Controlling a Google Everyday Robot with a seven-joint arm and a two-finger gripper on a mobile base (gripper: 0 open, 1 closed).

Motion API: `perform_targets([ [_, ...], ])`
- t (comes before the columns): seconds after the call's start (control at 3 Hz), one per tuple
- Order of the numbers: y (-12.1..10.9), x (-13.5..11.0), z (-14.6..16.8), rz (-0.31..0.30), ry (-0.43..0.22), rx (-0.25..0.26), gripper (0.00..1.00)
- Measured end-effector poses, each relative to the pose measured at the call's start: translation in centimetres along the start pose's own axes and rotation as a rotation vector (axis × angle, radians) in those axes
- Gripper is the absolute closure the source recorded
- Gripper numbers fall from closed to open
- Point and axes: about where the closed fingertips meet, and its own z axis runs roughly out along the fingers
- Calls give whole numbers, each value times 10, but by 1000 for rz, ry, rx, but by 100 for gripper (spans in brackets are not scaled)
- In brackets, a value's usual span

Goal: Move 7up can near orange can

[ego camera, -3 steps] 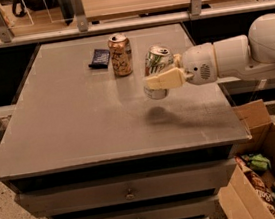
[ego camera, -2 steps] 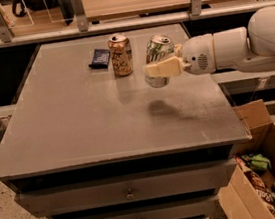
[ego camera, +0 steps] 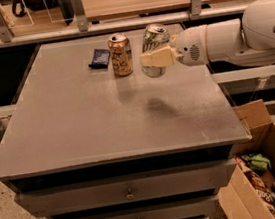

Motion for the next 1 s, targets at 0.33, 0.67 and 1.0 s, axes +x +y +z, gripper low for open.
perform_targets([
  [0.33, -1, 2, 6, -36, 6, 33, 100],
  [0.67, -12, 6, 11, -108, -8, 106, 100],
  [1.0, -25, 8, 19, -165, -11, 145, 100],
])
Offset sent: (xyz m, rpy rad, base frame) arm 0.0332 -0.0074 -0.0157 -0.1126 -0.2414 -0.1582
